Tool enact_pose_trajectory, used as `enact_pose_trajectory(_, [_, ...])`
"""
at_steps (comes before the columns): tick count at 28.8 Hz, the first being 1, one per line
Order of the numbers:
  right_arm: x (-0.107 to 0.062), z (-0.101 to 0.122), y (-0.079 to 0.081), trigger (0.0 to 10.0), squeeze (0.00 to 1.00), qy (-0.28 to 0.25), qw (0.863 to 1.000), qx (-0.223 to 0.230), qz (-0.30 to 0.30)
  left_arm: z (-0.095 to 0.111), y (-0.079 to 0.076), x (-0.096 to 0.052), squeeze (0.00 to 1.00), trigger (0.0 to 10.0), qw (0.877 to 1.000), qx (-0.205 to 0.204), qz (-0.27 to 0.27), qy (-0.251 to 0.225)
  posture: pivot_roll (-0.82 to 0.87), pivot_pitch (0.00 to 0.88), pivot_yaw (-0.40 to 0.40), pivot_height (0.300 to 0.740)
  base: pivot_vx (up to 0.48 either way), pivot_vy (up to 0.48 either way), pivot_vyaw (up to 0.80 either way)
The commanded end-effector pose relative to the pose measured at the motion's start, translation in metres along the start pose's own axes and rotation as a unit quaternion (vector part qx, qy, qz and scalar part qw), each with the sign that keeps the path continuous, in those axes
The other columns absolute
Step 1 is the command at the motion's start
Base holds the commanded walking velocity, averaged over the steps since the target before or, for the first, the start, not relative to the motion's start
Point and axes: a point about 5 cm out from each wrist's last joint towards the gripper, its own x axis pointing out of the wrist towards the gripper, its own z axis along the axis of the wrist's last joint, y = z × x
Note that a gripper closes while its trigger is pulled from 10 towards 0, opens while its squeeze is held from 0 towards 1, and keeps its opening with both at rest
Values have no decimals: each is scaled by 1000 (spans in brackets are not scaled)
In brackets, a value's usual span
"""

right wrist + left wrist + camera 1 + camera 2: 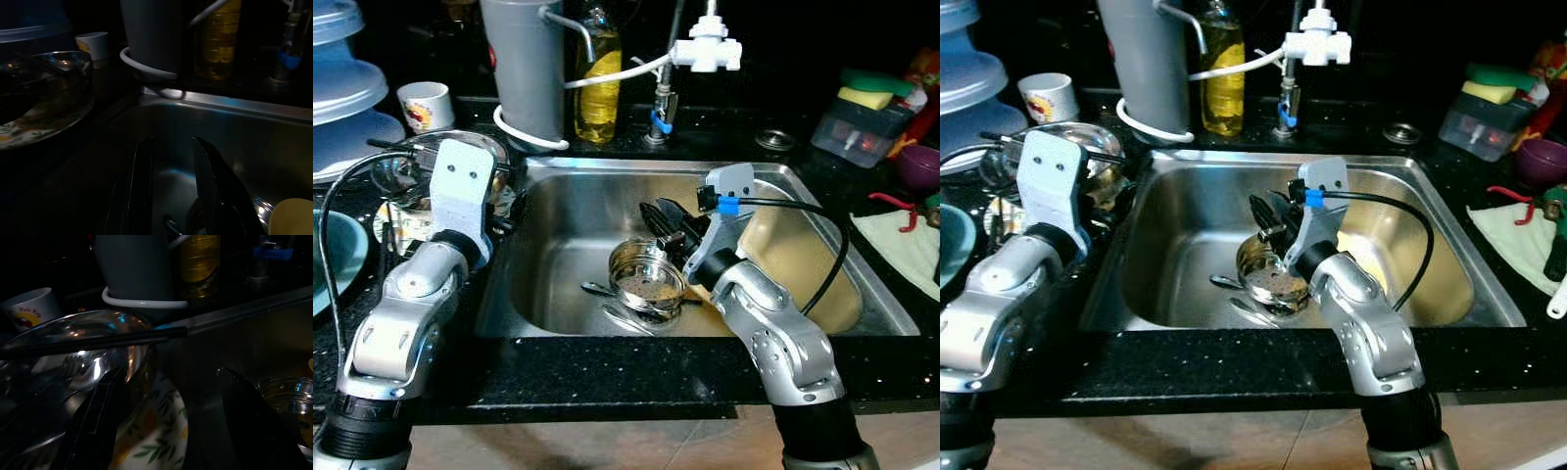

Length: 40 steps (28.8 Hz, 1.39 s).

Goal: Kitchen organization

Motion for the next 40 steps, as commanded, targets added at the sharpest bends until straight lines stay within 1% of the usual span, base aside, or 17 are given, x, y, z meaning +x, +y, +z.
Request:
enact_pose_trajectory(1, [-3,-2,-1,10000,0,6,1000,1,-2,-4,-4,-3,0,10000,1000,0,-9,9,-40,130,-59,740,0,0,0])
enact_pose_trajectory(8, [-2,-2,-1,10000,0,9,1000,2,0,1,-10,-2,0,10000,999,9,-38,6,-37,138,-61,740,0,0,0])
enact_pose_trajectory(20, [-2,-2,-3,10000,0,12,1000,5,2,4,-3,0,0,10000,999,8,-35,11,-35,149,-59,740,0,0,0])
enact_pose_trajectory(32, [-3,-5,-4,10000,0,19,1000,10,4,4,-3,-2,0,10000,999,17,-38,12,-27,160,-59,740,0,0,0])
enact_pose_trajectory(33, [-4,-6,-4,10000,0,16,1000,21,6,9,-4,-2,0,10000,998,12,-55,0,-25,159,-58,740,0,0,0])
enact_pose_trajectory(34, [-4,-5,-3,10000,0,13,999,29,10,15,-4,-3,0,10000,998,-14,-64,-8,-23,161,-56,740,0,0,0])
enact_pose_trajectory(36, [-5,-4,-4,10000,0,10,999,35,14,23,-1,-2,0,10000,997,-34,-74,-19,-23,161,-56,740,0,0,0])
enact_pose_trajectory(38, [-6,-3,-5,10000,0,10,999,34,16,30,2,-2,0,10000,996,-19,-87,-26,-22,163,-54,740,0,0,0])
enact_pose_trajectory(39, [-6,-3,-6,10000,0,10,999,35,15,35,4,-2,0,10000,994,-14,-107,-30,-19,163,-54,740,0,0,0])
enact_pose_trajectory(40, [-6,-3,-6,10000,0,10,999,35,15,36,5,-3,0,10000,993,-14,-114,-30,-19,163,-54,740,0,0,0])
